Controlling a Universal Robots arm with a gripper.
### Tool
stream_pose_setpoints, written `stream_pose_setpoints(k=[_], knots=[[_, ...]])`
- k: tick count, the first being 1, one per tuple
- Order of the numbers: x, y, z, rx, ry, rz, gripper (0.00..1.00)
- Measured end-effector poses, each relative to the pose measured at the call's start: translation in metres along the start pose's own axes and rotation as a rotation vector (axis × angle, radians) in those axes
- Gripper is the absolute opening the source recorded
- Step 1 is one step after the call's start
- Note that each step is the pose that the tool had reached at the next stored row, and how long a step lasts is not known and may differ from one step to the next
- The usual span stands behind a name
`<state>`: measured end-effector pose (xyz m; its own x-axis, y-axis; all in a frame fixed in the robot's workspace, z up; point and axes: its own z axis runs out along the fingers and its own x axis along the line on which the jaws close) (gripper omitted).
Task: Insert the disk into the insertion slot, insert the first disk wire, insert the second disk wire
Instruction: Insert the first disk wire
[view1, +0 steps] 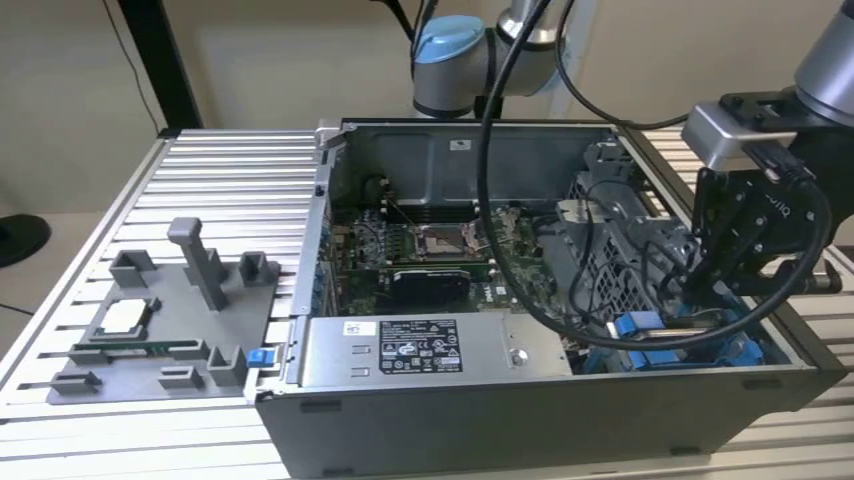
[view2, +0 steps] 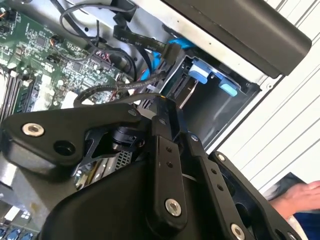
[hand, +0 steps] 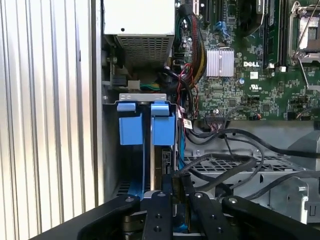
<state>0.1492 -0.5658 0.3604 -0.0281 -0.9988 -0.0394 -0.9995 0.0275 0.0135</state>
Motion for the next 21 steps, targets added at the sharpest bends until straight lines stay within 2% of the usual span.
stream_pose_setpoints(k=[7, 10, 14, 21], knots=[[0.0014, -0.0074, 0.0048, 0.0038, 0.0013, -0.008, 0.0], [0.0016, -0.0077, 0.006, 0.0044, 0.0048, -0.009, 0.0], [0.0031, -0.0085, 0.007, 0.0054, 0.0051, -0.012, 0.0], [0.0037, -0.0093, 0.0097, 0.0076, 0.0103, -0.015, 0.0]])
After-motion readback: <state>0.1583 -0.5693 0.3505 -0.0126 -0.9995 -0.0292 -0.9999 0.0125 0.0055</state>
